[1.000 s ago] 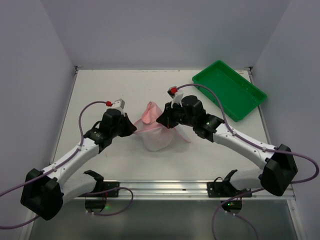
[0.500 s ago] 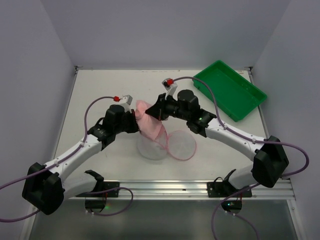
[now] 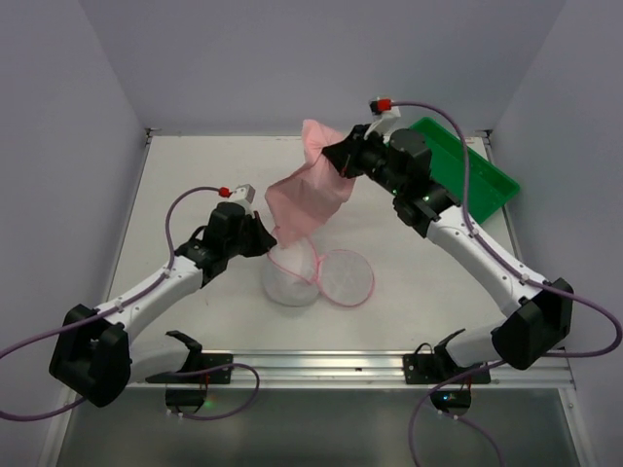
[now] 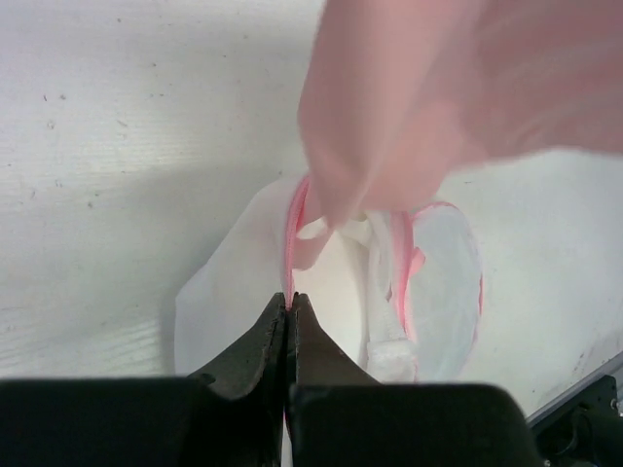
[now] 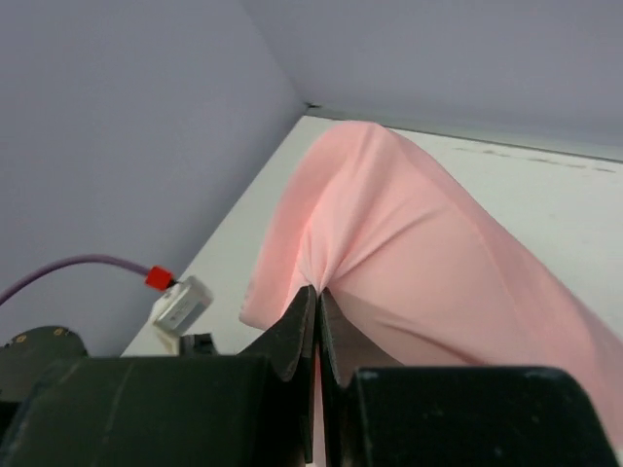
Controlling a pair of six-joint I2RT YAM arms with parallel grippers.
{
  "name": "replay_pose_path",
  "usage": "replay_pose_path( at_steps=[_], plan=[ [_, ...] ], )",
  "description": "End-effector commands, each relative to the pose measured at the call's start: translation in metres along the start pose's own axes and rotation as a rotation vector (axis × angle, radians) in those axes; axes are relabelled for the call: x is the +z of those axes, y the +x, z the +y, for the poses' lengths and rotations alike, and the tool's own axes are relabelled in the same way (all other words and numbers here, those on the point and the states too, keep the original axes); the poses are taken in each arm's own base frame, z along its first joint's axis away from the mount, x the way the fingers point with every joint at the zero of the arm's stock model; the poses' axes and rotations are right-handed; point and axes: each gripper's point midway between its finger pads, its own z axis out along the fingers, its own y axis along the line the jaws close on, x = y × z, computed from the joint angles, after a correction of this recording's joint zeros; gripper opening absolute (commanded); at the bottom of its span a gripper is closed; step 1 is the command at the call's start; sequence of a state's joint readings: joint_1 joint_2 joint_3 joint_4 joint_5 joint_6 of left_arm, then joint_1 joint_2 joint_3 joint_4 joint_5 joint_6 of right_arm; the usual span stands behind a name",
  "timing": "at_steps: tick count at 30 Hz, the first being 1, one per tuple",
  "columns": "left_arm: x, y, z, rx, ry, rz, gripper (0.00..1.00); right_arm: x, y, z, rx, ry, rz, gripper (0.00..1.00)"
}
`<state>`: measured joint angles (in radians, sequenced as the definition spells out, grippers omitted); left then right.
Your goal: Unzip the laundry bag and remove the bra
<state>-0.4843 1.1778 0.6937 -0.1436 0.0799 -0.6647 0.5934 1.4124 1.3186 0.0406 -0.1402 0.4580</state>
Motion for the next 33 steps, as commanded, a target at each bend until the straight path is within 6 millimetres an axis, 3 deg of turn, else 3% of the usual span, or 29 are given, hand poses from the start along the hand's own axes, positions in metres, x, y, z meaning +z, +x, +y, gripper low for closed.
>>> replay_pose_path(
  at_steps=[1, 2, 4, 10, 11, 15, 19, 22, 24, 26, 29, 33],
  plan=[
    [0.002, -0.017, 0.002, 0.030, -0.019, -0.058, 0.00, -0.026, -0.068, -0.012, -0.060, 0.066, -0.146, 0.00],
    [0.003, -0.018, 0.003, 0.028, -0.023, -0.057, 0.00, -0.030, -0.071, -0.028, -0.059, 0.114, -0.133, 0.00],
    [0.004, -0.018, 0.003, 0.032, -0.024, -0.055, 0.00, -0.035, -0.087, -0.039, -0.076, 0.153, -0.162, 0.00],
    [0.008, -0.017, 0.008, 0.029, -0.034, -0.037, 0.00, -0.056, -0.139, -0.098, -0.062, 0.300, -0.263, 0.00],
    [0.008, -0.017, 0.008, 0.028, -0.034, -0.036, 0.00, -0.062, -0.146, -0.117, -0.056, 0.350, -0.271, 0.00],
    [0.008, -0.016, 0.011, 0.028, -0.035, -0.028, 0.00, -0.072, -0.166, -0.171, -0.018, 0.495, -0.302, 0.00],
    [0.008, -0.014, 0.015, 0.020, -0.040, -0.019, 0.00, -0.092, -0.185, -0.208, 0.006, 0.597, -0.339, 0.00],
    [0.010, -0.013, 0.014, 0.019, -0.032, -0.008, 0.00, -0.103, -0.189, -0.239, 0.020, 0.709, -0.349, 0.00],
    [0.011, -0.014, 0.013, 0.022, -0.031, -0.004, 0.00, -0.104, -0.177, -0.253, 0.057, 0.755, -0.326, 0.00],
    [0.011, -0.015, 0.014, 0.019, -0.035, -0.005, 0.00, -0.123, -0.174, -0.283, 0.085, 0.863, -0.347, 0.00],
    [0.012, -0.013, 0.015, 0.022, -0.032, -0.005, 0.00, -0.133, -0.163, -0.305, 0.118, 0.952, -0.361, 0.00],
    [0.014, -0.004, 0.018, 0.022, -0.033, 0.027, 0.00, -0.128, -0.152, -0.323, 0.167, 0.997, -0.362, 0.00]
  ],
)
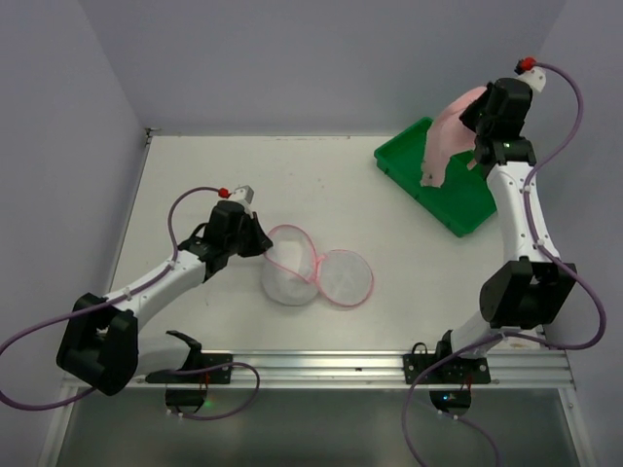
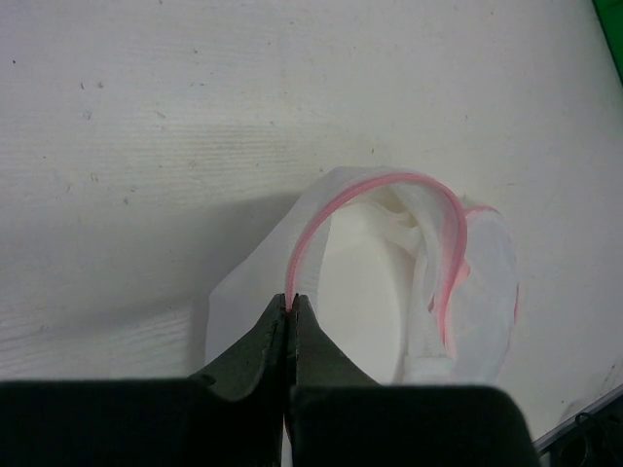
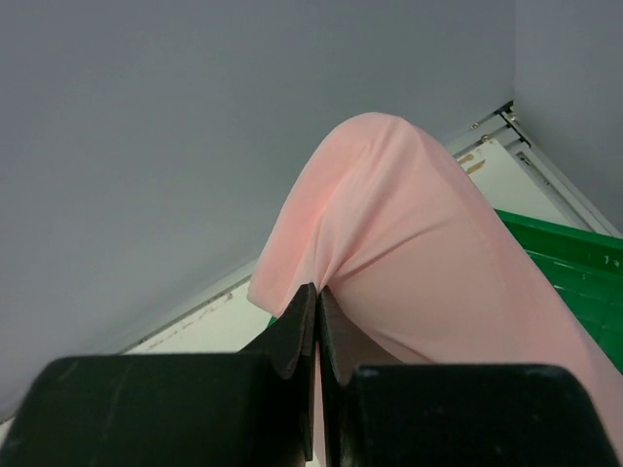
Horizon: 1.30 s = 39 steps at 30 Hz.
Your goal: Unzip the laundry bag and remove the bra
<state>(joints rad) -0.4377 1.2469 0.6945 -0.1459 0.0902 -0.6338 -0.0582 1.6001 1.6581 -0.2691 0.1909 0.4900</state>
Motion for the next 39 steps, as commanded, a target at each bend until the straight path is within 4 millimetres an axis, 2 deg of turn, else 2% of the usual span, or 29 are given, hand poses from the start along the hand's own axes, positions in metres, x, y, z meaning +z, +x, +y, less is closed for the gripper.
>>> replay_pose_path(
  at_steps=[1, 2, 4, 6, 7, 9, 10, 16, 17, 20, 21, 23, 24, 27, 30, 31, 33, 34, 36, 39],
  plan=[
    [0.000, -0.008, -0.005, 0.025, 0.024, -0.011, 0.00, 0.014, 0.000, -0.008, 0.060, 0.067, -0.033, 0.00],
    [0.000, -0.007, -0.003, 0.025, 0.020, -0.007, 0.00, 0.018, 0.004, -0.010, 0.072, 0.073, -0.027, 0.00],
    [-0.001, -0.005, -0.002, 0.018, 0.013, -0.007, 0.00, 0.031, 0.025, -0.014, 0.116, 0.087, 0.001, 0.00],
    [-0.003, -0.006, -0.002, 0.010, 0.014, -0.012, 0.00, 0.041, 0.032, -0.016, 0.161, 0.092, -0.008, 0.00],
    [-0.004, -0.005, -0.003, 0.009, 0.016, -0.009, 0.00, 0.051, 0.045, -0.020, 0.170, 0.102, 0.008, 0.00],
    [-0.006, -0.005, -0.002, 0.009, 0.012, -0.009, 0.00, 0.059, 0.057, -0.019, 0.210, 0.093, 0.019, 0.00],
    [-0.007, -0.006, -0.001, 0.009, 0.005, -0.012, 0.00, 0.066, 0.073, -0.020, 0.217, 0.085, 0.049, 0.00],
    [-0.011, -0.005, 0.003, 0.013, -0.013, -0.013, 0.00, 0.096, 0.099, 0.005, 0.263, -0.033, 0.087, 0.00],
    [-0.011, -0.005, 0.002, 0.010, -0.011, -0.014, 0.00, 0.104, 0.114, 0.002, 0.267, -0.027, 0.119, 0.00],
    [-0.012, -0.006, 0.000, 0.000, -0.001, -0.014, 0.00, 0.116, 0.128, -0.001, 0.308, 0.001, 0.150, 0.00],
    [-0.012, -0.006, -0.001, -0.001, 0.003, -0.014, 0.00, 0.125, 0.141, -0.006, 0.316, 0.018, 0.168, 0.00],
    [-0.013, -0.008, -0.003, -0.001, 0.006, -0.019, 0.00, 0.130, 0.154, -0.011, 0.322, 0.046, 0.208, 0.00],
    [-0.013, -0.008, -0.003, 0.001, 0.004, -0.019, 0.00, 0.136, 0.168, -0.015, 0.341, 0.060, 0.237, 0.00],
    [-0.016, -0.010, -0.003, 0.004, 0.002, -0.024, 0.00, 0.140, 0.178, -0.019, 0.363, 0.087, 0.267, 0.00],
    [-0.018, -0.009, 0.000, 0.007, -0.007, -0.027, 0.00, 0.145, 0.177, -0.012, 0.351, 0.058, 0.276, 0.02],
    [-0.018, -0.010, 0.000, 0.006, -0.008, -0.030, 0.00, 0.148, 0.192, -0.019, 0.340, 0.088, 0.314, 0.02],
    [-0.018, -0.008, 0.000, 0.005, -0.009, -0.027, 0.00, 0.154, 0.194, -0.019, 0.319, 0.091, 0.330, 0.02],
    [-0.019, -0.007, 0.000, 0.004, -0.006, -0.025, 0.00, 0.155, 0.207, -0.025, 0.307, 0.116, 0.362, 0.02],
    [-0.019, -0.008, -0.001, 0.000, -0.004, -0.029, 0.00, 0.157, 0.208, -0.029, 0.291, 0.133, 0.370, 0.04],
    [-0.020, -0.009, -0.001, -0.003, -0.003, -0.032, 0.00, 0.154, 0.218, -0.051, 0.293, 0.220, 0.395, 0.04]
  ],
)
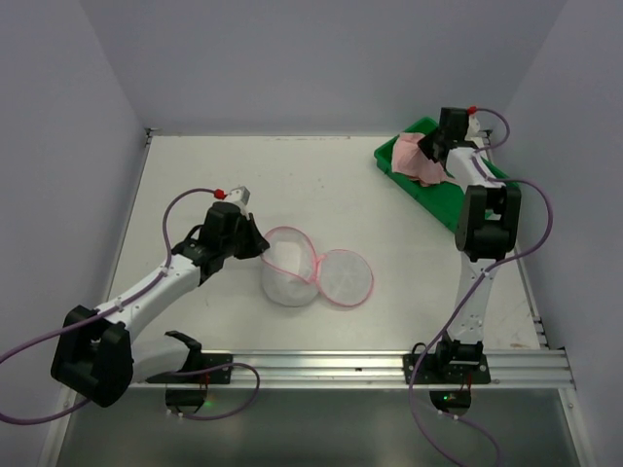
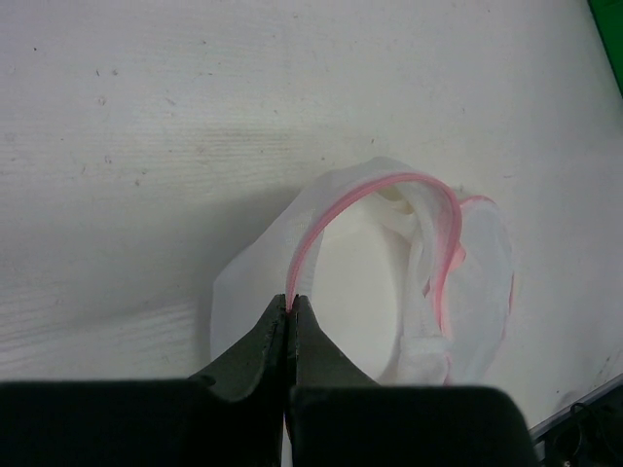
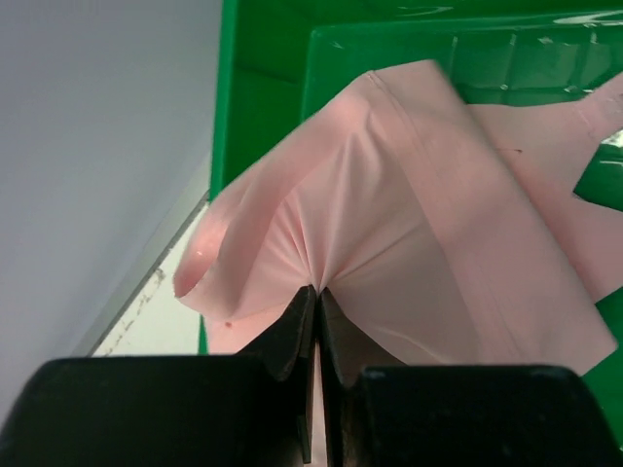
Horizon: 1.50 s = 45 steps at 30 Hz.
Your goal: Unzip the laundry bag and remove the bra
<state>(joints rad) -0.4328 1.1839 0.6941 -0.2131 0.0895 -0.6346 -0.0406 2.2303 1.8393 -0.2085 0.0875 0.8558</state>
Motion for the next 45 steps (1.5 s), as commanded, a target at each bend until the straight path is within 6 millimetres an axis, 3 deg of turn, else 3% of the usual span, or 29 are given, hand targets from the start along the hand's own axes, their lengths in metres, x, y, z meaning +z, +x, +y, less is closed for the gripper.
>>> replay_pose_path(
  at_steps=[1, 4, 8, 11, 15, 16, 18, 20, 22, 23, 24, 25, 26, 27, 28, 29, 30, 31, 32, 33, 35, 36, 40, 42, 43, 45],
  plan=[
    [-0.005, -0.010, -0.002, 0.002, 0.003, -0.036, 0.00, -0.002, -0.005, -0.024, 0.016, 0.100, 0.008, 0.04],
    [-0.006, -0.013, -0.002, 0.005, -0.001, -0.042, 0.00, -0.008, -0.009, -0.040, 0.066, 0.147, -0.018, 0.04],
    [-0.006, -0.013, -0.001, 0.006, -0.005, -0.043, 0.00, -0.009, -0.015, -0.024, 0.053, 0.071, -0.016, 0.06],
    [-0.007, -0.013, -0.001, 0.011, -0.005, -0.046, 0.00, -0.012, -0.016, -0.002, 0.042, -0.022, 0.009, 0.21],
    [-0.008, -0.017, -0.004, 0.015, 0.008, -0.060, 0.00, -0.031, -0.025, 0.023, -0.012, -0.132, 0.006, 0.60],
    [-0.008, -0.018, -0.004, 0.017, 0.011, -0.065, 0.00, -0.046, -0.032, 0.036, -0.029, -0.167, -0.009, 0.64],
    [-0.008, -0.020, -0.005, 0.024, 0.016, -0.073, 0.00, -0.059, -0.032, 0.038, -0.084, -0.186, -0.010, 0.74],
    [-0.008, -0.020, -0.007, 0.036, 0.026, -0.078, 0.00, -0.091, -0.041, 0.056, -0.127, -0.240, -0.043, 0.78],
    [-0.009, -0.020, -0.007, 0.042, 0.033, -0.080, 0.00, -0.108, -0.024, 0.057, -0.207, -0.253, -0.022, 0.82],
    [-0.009, -0.020, -0.007, 0.048, 0.033, -0.081, 0.00, -0.133, -0.028, 0.070, -0.235, -0.294, -0.038, 0.83],
    [-0.009, -0.019, -0.007, 0.053, 0.036, -0.081, 0.00, -0.139, -0.014, 0.062, -0.287, -0.296, -0.011, 0.83],
    [-0.011, -0.020, -0.008, 0.057, 0.043, -0.084, 0.00, -0.156, 0.017, 0.078, -0.336, -0.344, 0.036, 0.83],
    [-0.011, -0.018, -0.006, 0.061, 0.040, -0.081, 0.00, -0.185, 0.020, 0.091, -0.387, -0.399, 0.022, 0.82],
    [-0.012, -0.017, -0.006, 0.066, 0.042, -0.083, 0.00, -0.192, 0.048, 0.082, -0.435, -0.402, 0.065, 0.82],
    [-0.014, -0.018, -0.006, 0.069, 0.042, -0.094, 0.00, -0.210, 0.086, 0.092, -0.496, -0.443, 0.113, 0.82],
    [-0.014, -0.015, -0.003, 0.076, 0.038, -0.089, 0.00, -0.222, 0.103, 0.092, -0.537, -0.456, 0.125, 0.81],
    [-0.015, -0.013, -0.002, 0.082, 0.039, -0.088, 0.00, -0.239, 0.126, 0.086, -0.592, -0.482, 0.151, 0.79],
    [-0.017, -0.013, -0.004, 0.088, 0.052, -0.091, 0.00, -0.260, 0.162, 0.092, -0.643, -0.534, 0.201, 0.77],
    [-0.018, -0.011, -0.003, 0.102, 0.052, -0.086, 0.00, -0.272, 0.180, 0.092, -0.671, -0.562, 0.226, 0.75],
    [-0.018, -0.008, -0.002, 0.108, 0.056, -0.078, 0.00, -0.296, 0.217, 0.091, -0.737, -0.615, 0.279, 0.72],
    [-0.019, -0.002, 0.001, 0.112, 0.051, -0.060, 0.00, -0.318, 0.252, 0.085, -0.813, -0.645, 0.333, 0.71],
    [-0.019, 0.004, 0.002, 0.112, 0.059, -0.046, 0.00, -0.338, 0.282, 0.082, -0.863, -0.690, 0.383, 0.69],
    [-0.020, 0.019, 0.004, 0.100, 0.093, -0.031, 0.00, -0.365, 0.340, 0.069, -0.953, -0.751, 0.481, 0.61],
    [-0.019, 0.024, 0.005, 0.094, 0.107, -0.028, 0.00, -0.372, 0.359, 0.072, -1.003, -0.769, 0.501, 0.59],
    [-0.018, 0.032, 0.008, 0.092, 0.108, -0.015, 0.00, -0.363, 0.370, 0.063, -1.044, -0.720, 0.523, 0.58],
    [-0.016, 0.038, 0.014, 0.085, 0.090, 0.001, 0.00, -0.363, 0.377, 0.069, -1.098, -0.721, 0.498, 0.53]
  ],
)
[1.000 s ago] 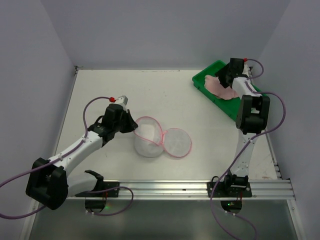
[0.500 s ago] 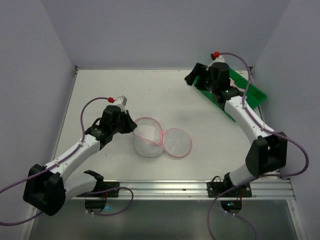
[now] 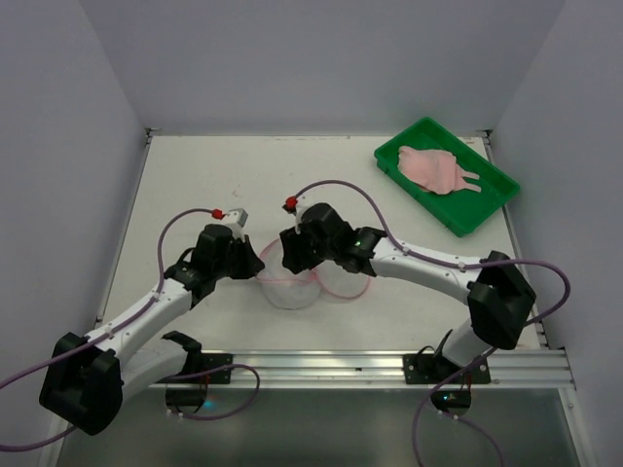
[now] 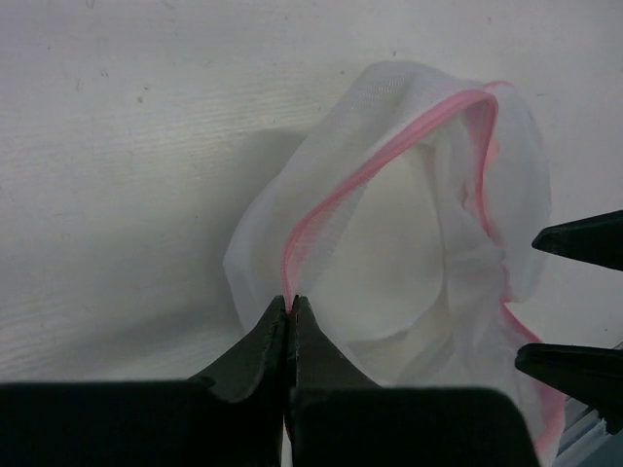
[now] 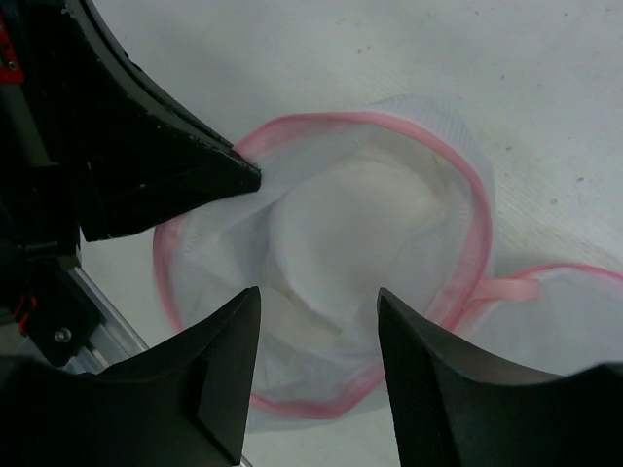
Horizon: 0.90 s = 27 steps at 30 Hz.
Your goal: Unzip the laundry bag and remove the bra
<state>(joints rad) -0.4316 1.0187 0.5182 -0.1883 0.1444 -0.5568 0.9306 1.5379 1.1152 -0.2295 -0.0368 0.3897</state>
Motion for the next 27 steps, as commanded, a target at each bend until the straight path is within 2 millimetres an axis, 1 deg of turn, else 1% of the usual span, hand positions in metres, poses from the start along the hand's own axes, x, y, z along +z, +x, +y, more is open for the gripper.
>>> replay_pose_path(
  at_steps=[1, 2, 4, 5, 9, 13, 16, 18, 22, 23, 27],
  plan=[
    [0.002, 0.005, 0.000, 0.005, 0.028, 0.002, 0.00, 0.012, -0.012, 0.001, -0.087, 0.056, -0.013, 0.53],
    [0.003, 0.008, 0.001, 0.001, 0.028, 0.009, 0.00, 0.020, -0.006, 0.000, -0.094, 0.058, 0.011, 0.53],
    [0.004, 0.012, 0.002, -0.007, 0.033, 0.019, 0.00, 0.028, -0.004, 0.003, -0.108, 0.048, 0.023, 0.53],
    [0.004, 0.012, 0.001, -0.012, 0.037, 0.019, 0.00, 0.036, 0.002, 0.001, -0.114, 0.052, 0.046, 0.53],
    [0.005, 0.014, 0.002, -0.017, 0.033, 0.026, 0.00, 0.047, 0.009, 0.011, -0.193, 0.039, 0.063, 0.52],
    [0.007, 0.012, 0.001, -0.022, 0.033, 0.023, 0.00, 0.047, 0.006, 0.020, -0.239, 0.007, 0.045, 0.52],
    [0.008, 0.012, 0.001, -0.024, 0.030, 0.030, 0.00, 0.045, 0.002, 0.023, -0.266, -0.008, 0.019, 0.50],
    [0.009, 0.013, 0.002, -0.026, 0.027, 0.035, 0.00, 0.047, 0.003, 0.021, -0.282, -0.005, 0.018, 0.47],
    [0.010, 0.012, 0.001, -0.028, 0.027, 0.037, 0.00, 0.059, 0.017, 0.016, -0.294, 0.007, 0.073, 0.44],
    [0.009, 0.012, 0.001, -0.028, 0.026, 0.038, 0.00, 0.063, 0.024, 0.013, -0.288, 0.010, 0.093, 0.44],
    [0.009, 0.012, 0.004, -0.027, 0.011, 0.038, 0.00, 0.074, 0.042, 0.005, -0.295, 0.024, 0.165, 0.47]
  ],
)
